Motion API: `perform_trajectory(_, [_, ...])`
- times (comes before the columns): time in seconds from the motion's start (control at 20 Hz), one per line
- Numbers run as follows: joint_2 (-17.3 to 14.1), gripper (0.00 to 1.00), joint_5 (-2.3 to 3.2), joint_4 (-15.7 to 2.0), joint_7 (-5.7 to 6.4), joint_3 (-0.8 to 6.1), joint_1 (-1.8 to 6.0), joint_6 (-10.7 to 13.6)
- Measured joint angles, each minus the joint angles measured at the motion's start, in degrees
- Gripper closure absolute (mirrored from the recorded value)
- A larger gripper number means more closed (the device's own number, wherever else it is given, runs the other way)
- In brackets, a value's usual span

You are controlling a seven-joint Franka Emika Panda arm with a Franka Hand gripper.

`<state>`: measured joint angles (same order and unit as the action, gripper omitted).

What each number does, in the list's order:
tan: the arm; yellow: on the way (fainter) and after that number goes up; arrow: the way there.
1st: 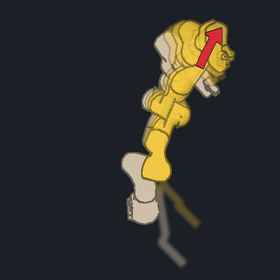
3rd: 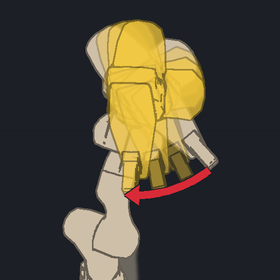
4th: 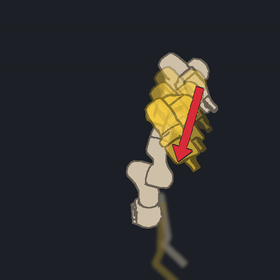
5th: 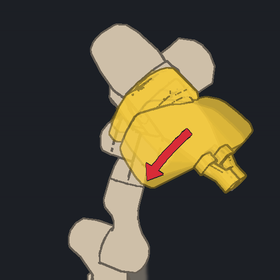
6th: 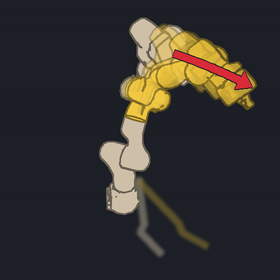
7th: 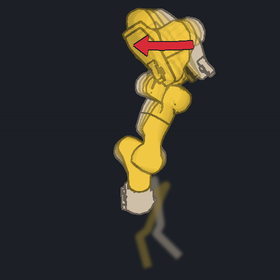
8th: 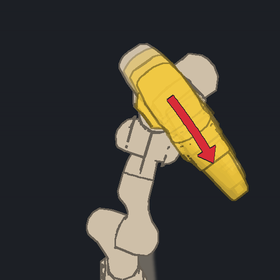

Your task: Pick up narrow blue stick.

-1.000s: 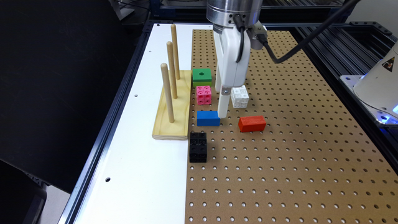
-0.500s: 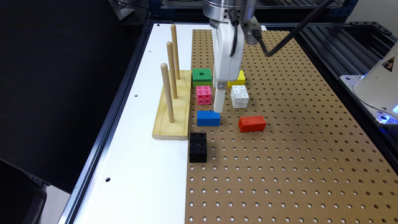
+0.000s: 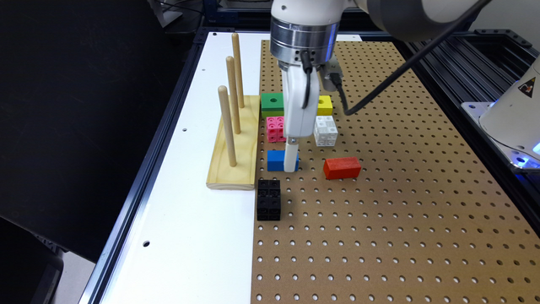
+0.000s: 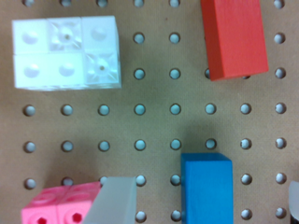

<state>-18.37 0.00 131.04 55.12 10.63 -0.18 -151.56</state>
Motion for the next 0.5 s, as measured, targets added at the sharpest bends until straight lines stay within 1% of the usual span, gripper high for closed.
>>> perform_trajectory(0.35, [-0.31,0.00,0.01,-0.23,0.00,0.00,-0.01,-0.01])
perform_trajectory(0.45, [-1.28,0.00,0.09,-0.23,0.00,0.00,0.00,-0.46])
perform_trajectory(0.5, [-2.02,0.00,0.17,-0.24,0.00,-0.01,0.00,-1.07])
